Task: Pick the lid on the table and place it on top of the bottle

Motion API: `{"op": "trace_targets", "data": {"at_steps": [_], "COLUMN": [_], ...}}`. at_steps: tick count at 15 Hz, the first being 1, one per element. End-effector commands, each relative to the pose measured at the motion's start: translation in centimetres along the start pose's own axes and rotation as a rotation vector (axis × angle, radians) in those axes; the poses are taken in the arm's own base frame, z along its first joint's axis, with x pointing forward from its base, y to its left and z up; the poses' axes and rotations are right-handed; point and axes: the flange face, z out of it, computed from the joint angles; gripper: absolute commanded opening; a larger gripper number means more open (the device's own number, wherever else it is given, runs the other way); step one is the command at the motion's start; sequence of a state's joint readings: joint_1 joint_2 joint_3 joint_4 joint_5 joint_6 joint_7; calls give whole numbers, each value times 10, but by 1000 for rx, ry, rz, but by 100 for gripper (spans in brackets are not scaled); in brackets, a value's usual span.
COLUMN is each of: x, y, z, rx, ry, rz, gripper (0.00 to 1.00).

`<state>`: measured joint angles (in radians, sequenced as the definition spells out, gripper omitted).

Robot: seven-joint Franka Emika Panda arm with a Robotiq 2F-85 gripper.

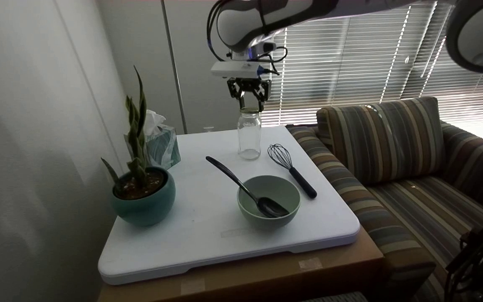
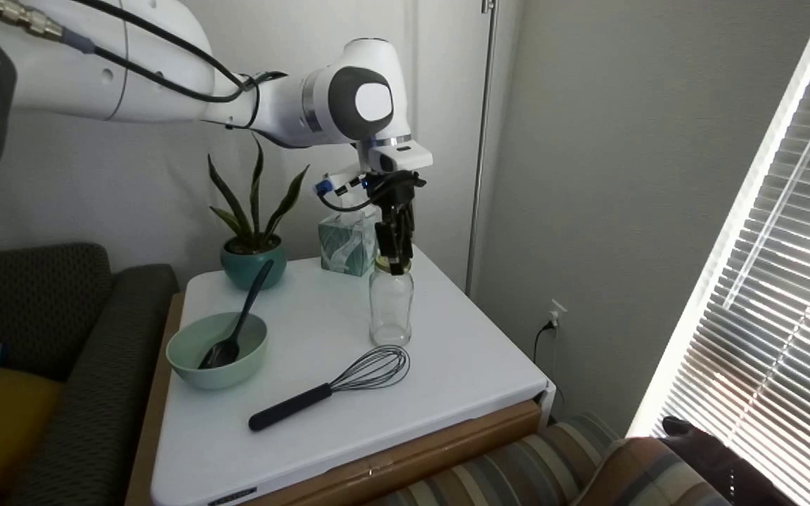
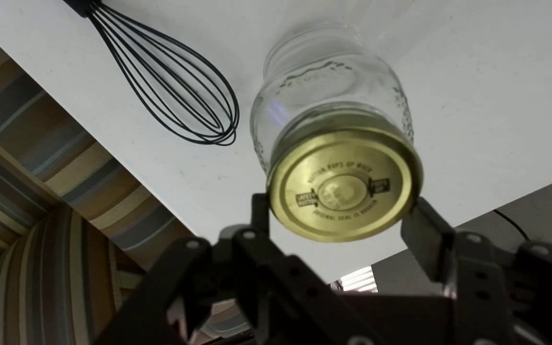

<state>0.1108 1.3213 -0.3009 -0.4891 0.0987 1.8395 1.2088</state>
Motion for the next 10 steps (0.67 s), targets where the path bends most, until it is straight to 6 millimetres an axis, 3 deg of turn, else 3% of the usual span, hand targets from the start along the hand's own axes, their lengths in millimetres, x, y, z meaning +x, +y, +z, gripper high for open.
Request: {"op": "trace_targets", "data": {"at_steps": [1,6,10], "x": [-3,-8,-18], "y": [4,-3,-6], "z": [16,2,3], "rx": [-38,-10,-42], "ry": [0,32,106], "rz": [-19,-36,-71], "gripper": [45,45,45]}}
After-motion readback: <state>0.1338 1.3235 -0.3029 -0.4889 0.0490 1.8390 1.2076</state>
